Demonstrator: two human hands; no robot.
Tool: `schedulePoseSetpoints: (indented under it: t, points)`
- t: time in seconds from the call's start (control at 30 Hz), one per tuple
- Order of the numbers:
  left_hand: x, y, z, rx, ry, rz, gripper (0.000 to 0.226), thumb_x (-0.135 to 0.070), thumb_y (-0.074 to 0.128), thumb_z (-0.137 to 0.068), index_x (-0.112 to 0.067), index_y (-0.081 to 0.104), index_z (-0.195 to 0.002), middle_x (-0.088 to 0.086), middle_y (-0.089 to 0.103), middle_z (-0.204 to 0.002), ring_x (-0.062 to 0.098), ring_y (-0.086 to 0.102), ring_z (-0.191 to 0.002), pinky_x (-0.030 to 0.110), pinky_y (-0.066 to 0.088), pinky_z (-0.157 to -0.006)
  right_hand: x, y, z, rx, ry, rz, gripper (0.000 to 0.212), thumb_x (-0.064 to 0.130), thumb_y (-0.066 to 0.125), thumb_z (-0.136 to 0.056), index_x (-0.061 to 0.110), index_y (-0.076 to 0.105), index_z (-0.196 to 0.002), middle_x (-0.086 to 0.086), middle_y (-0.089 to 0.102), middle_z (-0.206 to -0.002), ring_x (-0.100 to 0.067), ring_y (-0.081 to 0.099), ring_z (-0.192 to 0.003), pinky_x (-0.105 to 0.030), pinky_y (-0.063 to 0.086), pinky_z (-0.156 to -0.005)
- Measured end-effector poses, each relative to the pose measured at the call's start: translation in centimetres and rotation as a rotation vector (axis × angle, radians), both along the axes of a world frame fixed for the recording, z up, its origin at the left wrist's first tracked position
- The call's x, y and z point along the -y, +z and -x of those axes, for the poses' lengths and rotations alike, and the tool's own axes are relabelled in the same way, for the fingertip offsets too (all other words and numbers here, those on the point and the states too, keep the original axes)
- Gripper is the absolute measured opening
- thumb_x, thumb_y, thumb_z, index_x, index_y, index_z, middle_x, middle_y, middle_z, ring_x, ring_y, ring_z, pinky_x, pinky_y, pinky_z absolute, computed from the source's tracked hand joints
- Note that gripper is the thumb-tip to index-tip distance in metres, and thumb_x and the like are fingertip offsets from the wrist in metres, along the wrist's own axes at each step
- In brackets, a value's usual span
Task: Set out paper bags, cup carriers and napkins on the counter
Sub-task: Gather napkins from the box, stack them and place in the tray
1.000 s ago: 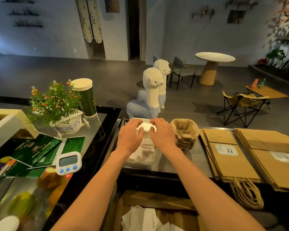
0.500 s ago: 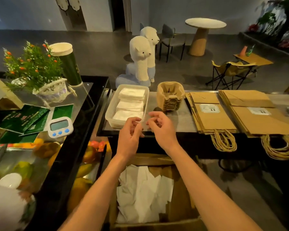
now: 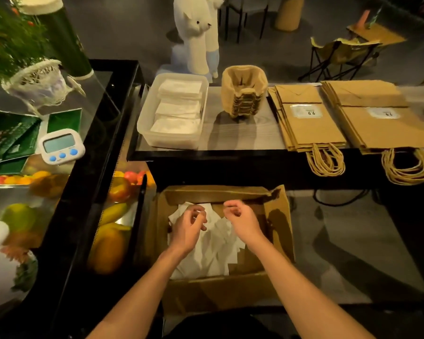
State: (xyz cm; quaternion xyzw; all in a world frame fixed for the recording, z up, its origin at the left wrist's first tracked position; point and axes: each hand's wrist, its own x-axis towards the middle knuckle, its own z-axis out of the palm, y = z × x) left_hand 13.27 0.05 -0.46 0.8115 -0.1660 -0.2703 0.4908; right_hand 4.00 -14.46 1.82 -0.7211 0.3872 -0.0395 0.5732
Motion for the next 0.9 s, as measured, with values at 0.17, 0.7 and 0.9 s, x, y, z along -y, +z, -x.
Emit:
schedulePoseSetpoints:
  t: [0.17, 0.7, 0.9]
  points:
    - [-1.3, -3.3, 1.0, -0.071, -0.016, -0.285, 0.008, -0.035, 0.054, -0.104, -0.033, 0.060, -0.109, -0.007, 0.065, -0.109, 0.014, 0.066, -0.096, 0.033, 0.057, -0.080, 0.0, -5.1, 1.4, -0.333, -0.022, -0.005, 0.042, 0.024, 0.058, -0.102, 0.027, 0.047, -0.142, -0.005, 0.045, -0.147, -0.027, 0.055, -0.123, -0.028, 0.053, -0.079]
    - [-1.3, -6.2, 0.8, -0.213, -0.019, -0.560, 0.040, -0.014, 0.067, -0.097, -0.018, 0.055, -0.135, 0.004, 0.057, -0.139, 0.025, 0.055, -0.127, 0.030, 0.047, -0.099, -1.1, -8.8, 0.5, -0.428, -0.211, -0.228, 0.061, 0.028, 0.071, -0.094, 0.016, 0.045, -0.148, -0.009, 0.053, -0.145, -0.032, 0.054, -0.129, -0.042, 0.048, -0.101]
    - [-1.3, -6.3, 1.2, -0.221, -0.081, -0.571, 0.048, -0.013, 0.070, -0.094, -0.016, 0.053, -0.139, 0.006, 0.057, -0.142, 0.025, 0.054, -0.131, 0.031, 0.046, -0.103, -1.8, -8.7, -0.3, -0.428, -0.038, -0.140, 0.057, 0.019, 0.071, -0.094, 0.019, 0.045, -0.144, -0.009, 0.049, -0.147, -0.031, 0.053, -0.129, -0.035, 0.048, -0.096]
